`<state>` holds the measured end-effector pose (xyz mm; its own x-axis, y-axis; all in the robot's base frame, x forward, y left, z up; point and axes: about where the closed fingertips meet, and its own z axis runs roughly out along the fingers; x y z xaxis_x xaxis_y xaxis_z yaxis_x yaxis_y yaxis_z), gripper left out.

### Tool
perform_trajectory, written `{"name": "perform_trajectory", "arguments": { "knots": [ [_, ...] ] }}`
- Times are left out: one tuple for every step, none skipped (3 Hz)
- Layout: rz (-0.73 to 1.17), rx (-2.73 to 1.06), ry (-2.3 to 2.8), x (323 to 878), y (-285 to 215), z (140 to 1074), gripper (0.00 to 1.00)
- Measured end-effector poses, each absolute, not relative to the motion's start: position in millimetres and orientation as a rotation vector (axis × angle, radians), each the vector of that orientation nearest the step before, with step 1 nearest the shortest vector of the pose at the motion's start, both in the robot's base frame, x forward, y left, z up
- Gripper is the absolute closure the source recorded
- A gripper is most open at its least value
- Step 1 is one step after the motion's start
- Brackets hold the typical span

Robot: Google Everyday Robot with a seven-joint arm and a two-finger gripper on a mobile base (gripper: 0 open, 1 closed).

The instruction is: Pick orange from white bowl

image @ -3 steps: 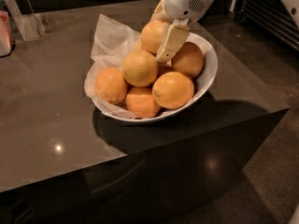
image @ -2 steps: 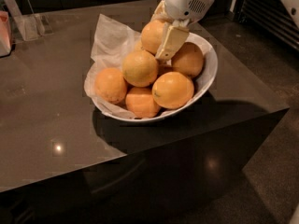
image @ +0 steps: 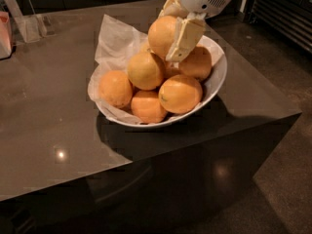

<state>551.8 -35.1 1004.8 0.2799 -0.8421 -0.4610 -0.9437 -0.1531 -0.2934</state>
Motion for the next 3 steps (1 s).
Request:
{"name": "perform_trajectory", "arguments": {
  "knots": [
    [0.330,-1.940,1.521,521,-47,1020,1.00],
    [0.393,-1.820,1.490,485,-70,1027,1.00],
    [0.414,-1.708,1.483,452,-93,1029,1.00]
  ]
}}
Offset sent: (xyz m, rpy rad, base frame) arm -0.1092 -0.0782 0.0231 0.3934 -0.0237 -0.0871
